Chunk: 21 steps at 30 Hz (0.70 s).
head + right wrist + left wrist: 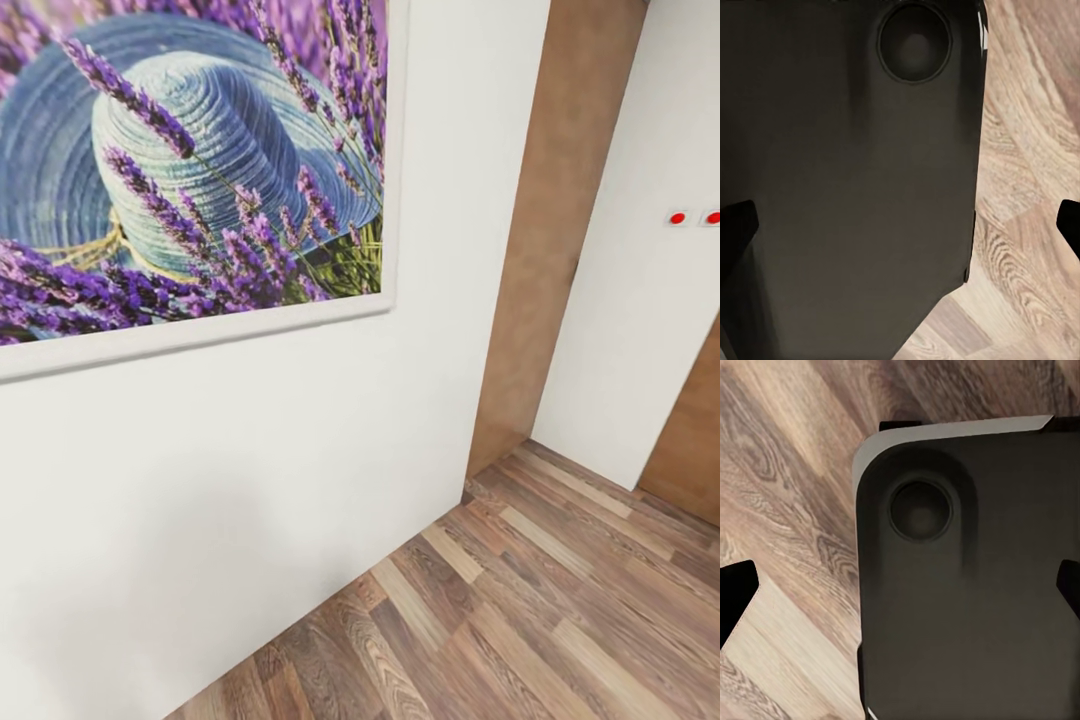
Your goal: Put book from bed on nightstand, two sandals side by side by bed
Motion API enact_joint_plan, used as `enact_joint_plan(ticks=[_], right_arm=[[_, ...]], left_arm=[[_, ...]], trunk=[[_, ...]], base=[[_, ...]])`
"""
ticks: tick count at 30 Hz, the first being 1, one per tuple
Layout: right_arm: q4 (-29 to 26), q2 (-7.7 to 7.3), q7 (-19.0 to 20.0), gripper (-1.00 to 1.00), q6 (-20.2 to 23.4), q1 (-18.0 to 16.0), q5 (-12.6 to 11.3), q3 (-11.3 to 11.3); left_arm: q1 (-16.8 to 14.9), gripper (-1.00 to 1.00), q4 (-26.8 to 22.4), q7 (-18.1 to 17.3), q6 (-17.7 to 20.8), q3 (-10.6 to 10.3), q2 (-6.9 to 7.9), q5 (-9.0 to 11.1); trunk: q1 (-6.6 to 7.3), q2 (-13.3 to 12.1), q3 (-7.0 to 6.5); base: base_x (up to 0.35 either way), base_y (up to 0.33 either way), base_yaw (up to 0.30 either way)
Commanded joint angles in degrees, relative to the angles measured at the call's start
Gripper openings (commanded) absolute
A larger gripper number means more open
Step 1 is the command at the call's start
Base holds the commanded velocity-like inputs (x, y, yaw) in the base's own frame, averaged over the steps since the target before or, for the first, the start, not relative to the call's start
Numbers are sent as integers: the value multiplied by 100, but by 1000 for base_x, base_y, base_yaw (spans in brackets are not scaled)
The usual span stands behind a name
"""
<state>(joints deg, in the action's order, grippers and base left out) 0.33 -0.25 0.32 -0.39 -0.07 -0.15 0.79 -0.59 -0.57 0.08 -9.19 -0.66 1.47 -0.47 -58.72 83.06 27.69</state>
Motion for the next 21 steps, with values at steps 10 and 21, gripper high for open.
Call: enact_joint_plan(ticks=[10, 21], right_arm=[[22, -1, 3, 100, -5, -2, -2, 9], [27, -1, 3, 100, -5, 2, -3, 9]], left_arm=[[-2, 100, 5, 15, -56, -10, -3, -5], [-3, 100, 4, 18, -65, -8, -6, -5]], trunk=[[-1, 2, 4], [-1, 2, 3]], base=[[55, 14, -1], [136, 3, -14]])
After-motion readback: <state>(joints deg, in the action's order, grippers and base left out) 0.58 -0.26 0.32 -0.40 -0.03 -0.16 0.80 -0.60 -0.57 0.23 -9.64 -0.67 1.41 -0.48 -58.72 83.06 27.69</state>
